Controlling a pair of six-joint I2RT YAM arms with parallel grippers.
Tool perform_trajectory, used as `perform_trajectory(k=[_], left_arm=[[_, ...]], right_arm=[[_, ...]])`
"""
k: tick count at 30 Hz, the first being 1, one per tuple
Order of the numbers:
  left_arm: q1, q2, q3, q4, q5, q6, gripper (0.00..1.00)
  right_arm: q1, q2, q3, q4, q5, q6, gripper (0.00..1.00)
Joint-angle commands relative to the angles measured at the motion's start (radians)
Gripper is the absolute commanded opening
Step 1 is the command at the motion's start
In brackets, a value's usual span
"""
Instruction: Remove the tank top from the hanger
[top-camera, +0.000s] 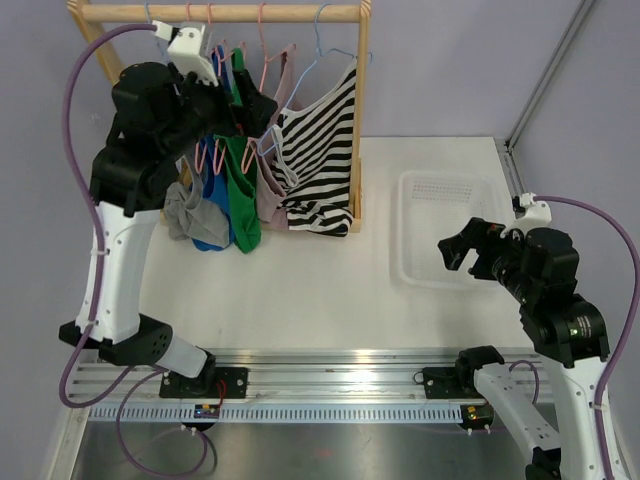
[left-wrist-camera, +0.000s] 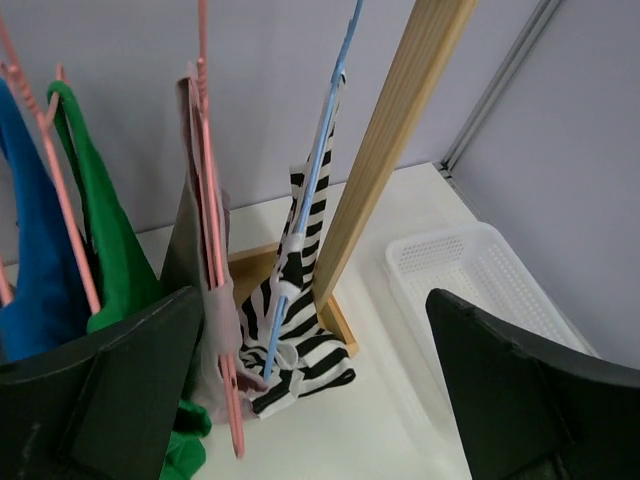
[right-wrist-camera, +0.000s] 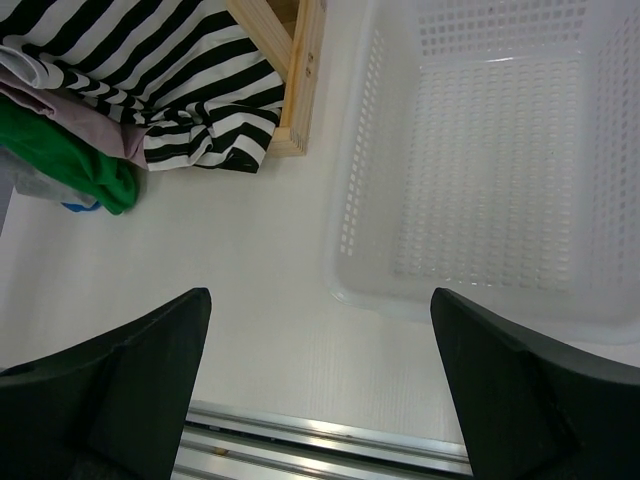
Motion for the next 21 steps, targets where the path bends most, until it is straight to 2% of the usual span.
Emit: perform_trajectory(k=[1, 4, 7, 8, 10, 17, 21], left_arm=[[-0.034, 0.056, 0.015, 0.096, -0.033, 0.094, 0.99], [-0.059, 0.084, -0.021, 0.21, -0.051, 0.128, 0.97], [-0.062, 0.143, -0.006, 0.251, -0.07, 0.148, 0.9], [-0.062, 0.16, 0.022, 0.245, -0.08, 0.151, 0.81], [-0.062, 0.219, 0.055, 0.227, -0.083, 0.169, 0.71], [-0.062, 0.366, 0.166, 0.206, -0.085, 0.202, 0.7], [-0.062, 0.414, 0.21, 0.199, -0.082, 0.209, 0.52]], right_arm=[[0.005, -0.027, -0.019, 0.04, -0.033, 0.013, 0.99], [0.006, -0.042, -0.051, 0.045, -0.051, 0.026, 1.0], [0.006, -0.044, -0.06, 0.036, -0.076, 0.034, 1.0], [0.005, -0.042, -0.06, 0.034, -0.085, 0.034, 0.99], [0.006, -0.047, -0.058, 0.033, -0.091, 0.036, 0.99], [0.005, -0.061, -0.048, 0.033, -0.12, 0.054, 0.99], [0.006, -0.064, -0.051, 0.031, -0.126, 0.059, 1.0]])
